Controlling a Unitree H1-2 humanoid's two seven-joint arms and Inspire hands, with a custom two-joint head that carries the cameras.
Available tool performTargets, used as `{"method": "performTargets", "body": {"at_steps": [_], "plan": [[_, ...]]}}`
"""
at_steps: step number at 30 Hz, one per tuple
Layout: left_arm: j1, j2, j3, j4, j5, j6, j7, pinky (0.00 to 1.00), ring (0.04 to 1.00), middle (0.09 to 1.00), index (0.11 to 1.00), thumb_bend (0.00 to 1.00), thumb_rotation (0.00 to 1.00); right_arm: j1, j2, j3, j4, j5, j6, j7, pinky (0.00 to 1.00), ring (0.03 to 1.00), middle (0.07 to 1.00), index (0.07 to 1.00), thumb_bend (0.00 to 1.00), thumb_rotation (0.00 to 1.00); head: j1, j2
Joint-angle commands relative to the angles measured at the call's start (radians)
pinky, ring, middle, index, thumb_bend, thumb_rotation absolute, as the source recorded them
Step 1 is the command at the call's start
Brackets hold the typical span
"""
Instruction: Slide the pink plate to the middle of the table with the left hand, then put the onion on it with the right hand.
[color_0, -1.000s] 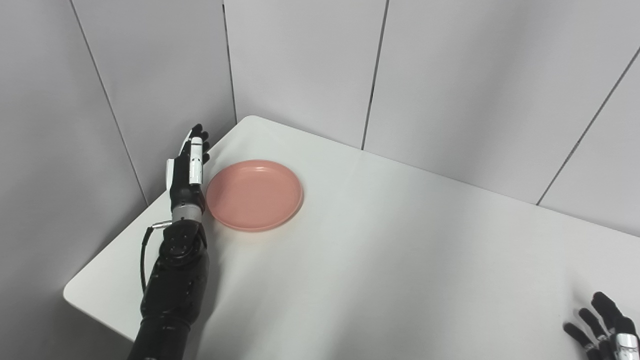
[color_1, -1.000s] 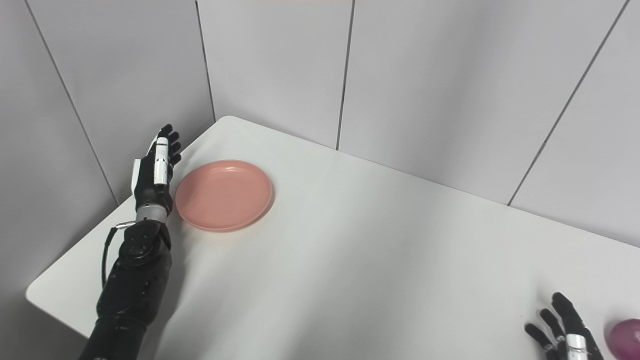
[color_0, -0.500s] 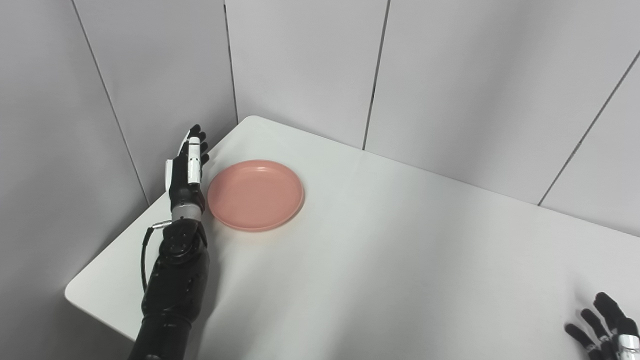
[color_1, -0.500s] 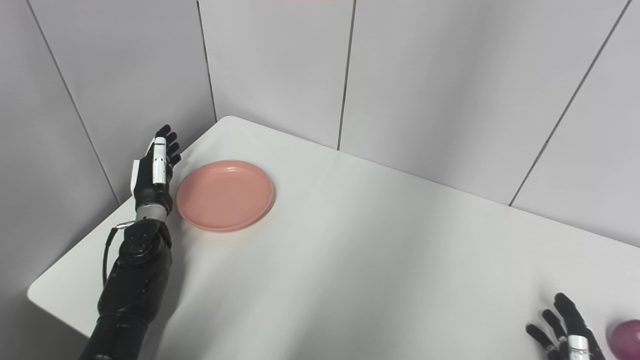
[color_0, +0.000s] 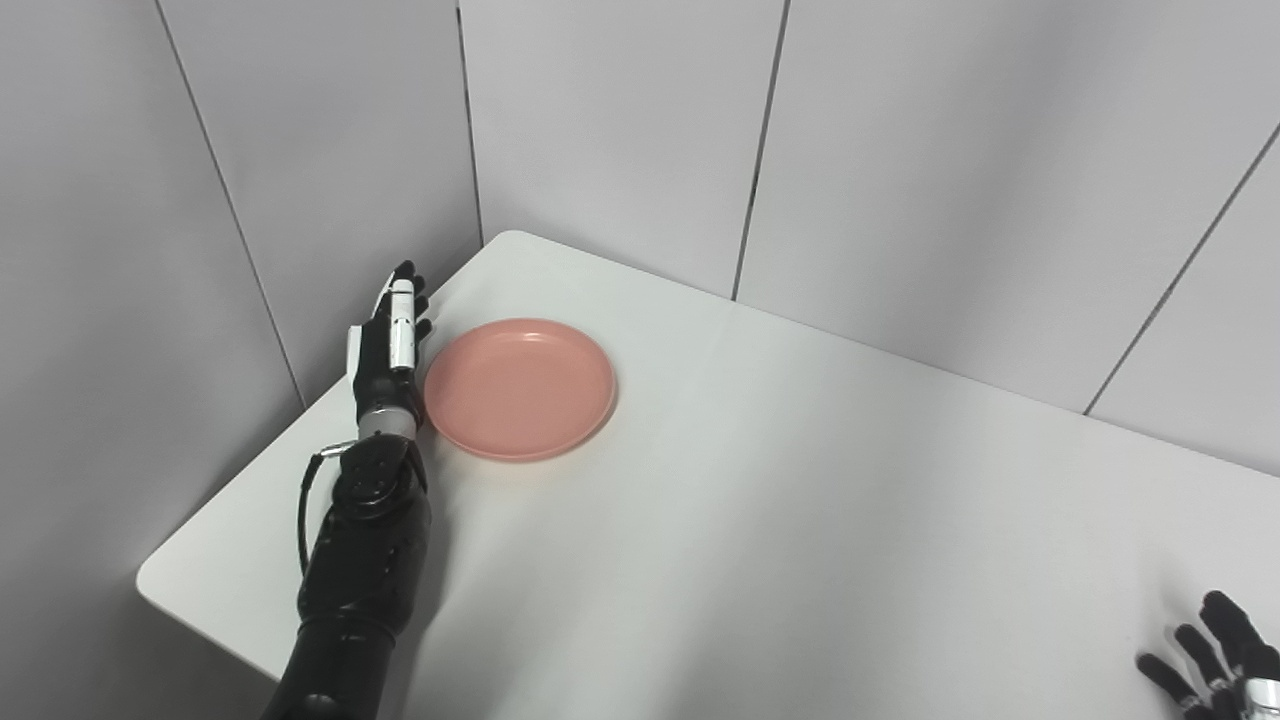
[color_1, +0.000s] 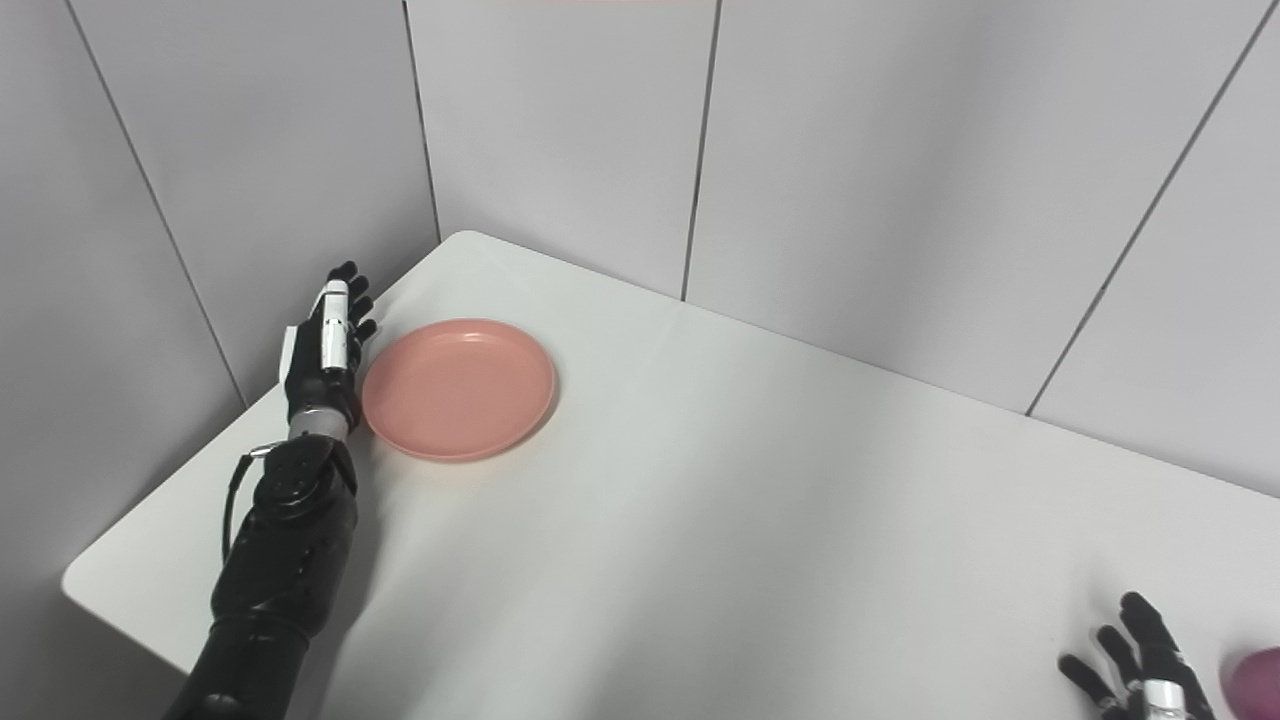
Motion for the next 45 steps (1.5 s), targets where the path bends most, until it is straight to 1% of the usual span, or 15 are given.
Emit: {"method": "performTargets", "body": {"at_steps": [1,3,6,10,12,16,19,22,26,28,33,36,38,41,45], "plan": [[-0.044,0.035,-0.004,-0.009,-0.007,-0.004,-0.009,0.93,0.93,0.92,0.887,0.36,1.0,-0.004,-0.009,-0.005,-0.017,-0.002,0.015,0.0,0.88,0.931,0.944,0.878,0.89,0.79,0.001,0.001],[-0.046,0.035,-0.005,-0.009,-0.007,0.002,-0.008,0.92,0.921,0.912,0.878,0.35,1.0,-0.004,-0.009,-0.005,-0.016,-0.002,0.016,0.0,0.88,0.93,0.941,0.875,0.88,0.79,0.001,0.001],[-0.054,0.035,-0.003,0.001,-0.013,0.012,-0.01,0.91,0.912,0.902,0.872,0.34,1.0,-0.004,-0.011,-0.005,-0.006,-0.004,-0.001,0.004,0.88,0.927,0.938,0.873,0.88,0.79,0.001,0.001],[-0.056,0.037,-0.005,0.006,-0.041,0.021,-0.037,0.91,0.915,0.908,0.876,0.35,1.0,-0.002,-0.009,-0.005,-0.012,-0.001,0.005,0.003,0.88,0.929,0.941,0.878,0.89,0.79,0.0,0.003],[-0.06,0.038,-0.004,0.015,-0.06,0.023,-0.049,0.91,0.916,0.908,0.872,0.36,1.0,-0.002,-0.009,-0.005,-0.013,-0.001,0.008,0.002,0.88,0.927,0.938,0.878,0.87,0.8,0.0,0.003],[-0.069,0.039,-0.003,0.027,-0.098,0.039,-0.068,0.91,0.91,0.905,0.874,0.33,1.0,-0.001,-0.009,-0.005,-0.01,0.0,0.003,0.004,0.85,0.916,0.929,0.867,0.89,0.79,-0.001,0.005],[-0.069,0.043,-0.01,0.039,-0.119,0.033,-0.095,0.89,0.905,0.898,0.87,0.33,1.0,-0.001,-0.007,-0.006,-0.006,0.004,-0.001,0.005,0.85,0.914,0.928,0.867,0.88,0.79,-0.002,0.004],[-0.071,0.044,-0.014,0.051,-0.13,0.028,-0.11,0.87,0.889,0.881,0.857,0.34,1.0,-0.002,-0.007,-0.007,-0.003,0.003,0.0,0.004,0.88,0.927,0.939,0.882,0.89,0.8,-0.002,0.004],[-0.072,0.043,-0.023,0.059,-0.141,0.023,-0.137,0.86,0.882,0.872,0.849,0.37,1.0,-0.002,-0.006,-0.005,-0.013,-0.004,0.013,-0.002,0.86,0.917,0.931,0.876,0.88,0.79,-0.002,0.004],[-0.072,0.045,-0.032,0.067,-0.143,0.014,-0.16,0.86,0.875,0.866,0.842,0.37,1.0,-0.002,-0.006,-0.006,-0.006,-0.003,0.004,0.001,0.86,0.914,0.928,0.871,0.88,0.79,-0.011,0.006],[-0.078,0.042,-0.04,0.086,-0.149,0.006,-0.183,0.87,0.879,0.87,0.843,0.38,1.0,0.0,-0.005,-0.005,0.003,0.0,-0.011,0.006,0.79,0.894,0.909,0.849,0.87,0.78,-0.018,0.008],[-0.085,0.041,-0.057,0.107,-0.153,0.004,-0.211,0.88,0.885,0.877,0.851,0.38,1.0,0.001,-0.001,-0.005,-0.008,-0.001,0.001,0.001,0.78,0.884,0.903,0.843,0.88,0.79,-0.022,0.01],[-0.09,0.039,-0.067,0.116,-0.151,0.008,-0.218,0.87,0.879,0.873,0.847,0.37,1.0,0.002,0.0,-0.004,-0.011,-0.001,0.002,0.001,0.72,0.862,0.885,0.825,0.86,0.78,-0.022,0.01],[-0.098,0.034,-0.079,0.125,-0.147,0.014,-0.219,0.86,0.875,0.869,0.844,0.36,1.0,0.004,-0.001,-0.003,-0.012,0.002,0.0,0.004,0.7,0.86,0.884,0.824,0.86,0.78,-0.024,0.011],[-0.11,0.026,-0.098,0.141,-0.149,0.02,-0.226,0.87,0.874,0.868,0.843,0.38,1.0,0.005,0.001,0.001,-0.023,0.001,0.009,0.004,0.69,0.862,0.888,0.827,0.86,0.78,-0.043,0.015]]}}
